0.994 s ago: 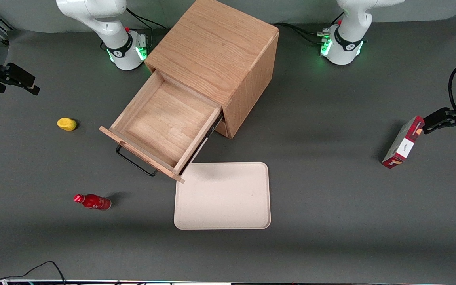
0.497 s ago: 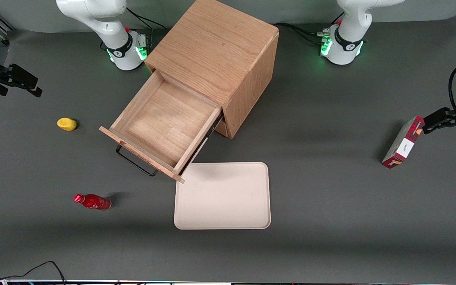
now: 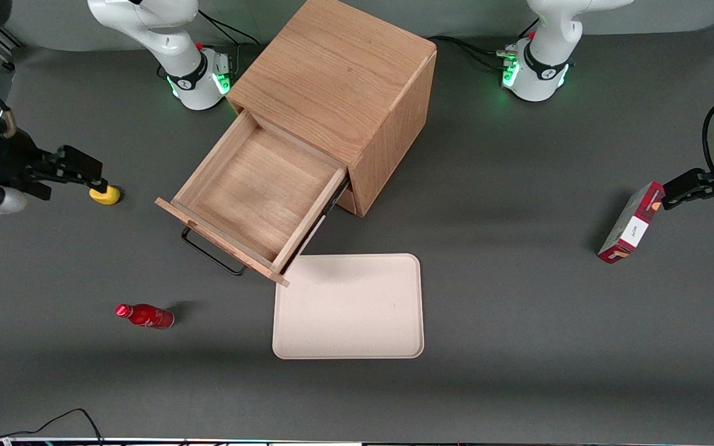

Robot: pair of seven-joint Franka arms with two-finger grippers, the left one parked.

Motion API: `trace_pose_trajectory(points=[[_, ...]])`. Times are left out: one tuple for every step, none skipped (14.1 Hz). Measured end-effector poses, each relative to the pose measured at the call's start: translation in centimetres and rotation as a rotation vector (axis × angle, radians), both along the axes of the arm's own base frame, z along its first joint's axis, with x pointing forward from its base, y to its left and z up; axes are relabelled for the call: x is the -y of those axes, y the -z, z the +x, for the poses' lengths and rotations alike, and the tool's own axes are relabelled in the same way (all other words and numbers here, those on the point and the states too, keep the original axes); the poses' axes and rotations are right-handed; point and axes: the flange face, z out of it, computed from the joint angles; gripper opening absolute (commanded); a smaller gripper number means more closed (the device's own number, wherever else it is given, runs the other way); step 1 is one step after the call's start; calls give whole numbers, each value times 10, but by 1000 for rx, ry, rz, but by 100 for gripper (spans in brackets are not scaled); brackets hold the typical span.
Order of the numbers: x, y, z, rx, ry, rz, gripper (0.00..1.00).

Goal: Close top drawer
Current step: 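Move the right gripper down beside the open drawer's front panel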

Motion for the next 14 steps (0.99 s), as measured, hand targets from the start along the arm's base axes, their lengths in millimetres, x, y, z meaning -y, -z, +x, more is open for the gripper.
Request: trace_pose_trajectory(points=[[-4, 3, 3, -3, -7, 4, 100], [-8, 2, 3, -6, -14, 6, 100], [-11, -1, 2, -8, -20, 12, 100], [-13, -3, 0, -11, -25, 28, 100], [-15, -5, -2, -17, -27, 45, 100], [-15, -5, -2, -19, -27, 48, 100], [-15, -4, -1, -19, -26, 49, 100], [-14, -4, -1, -20, -25, 49, 100], [-14, -4, -1, -21, -24, 49, 100], [-14, -3, -1, -21, -24, 49, 100], [-14, -3, -1, -21, -24, 50, 100], [-14, -3, -1, -22, -26, 51, 100], [-15, -3, -1, -22, -37, 54, 100], [-16, -2, -1, -21, -81, 57, 100]])
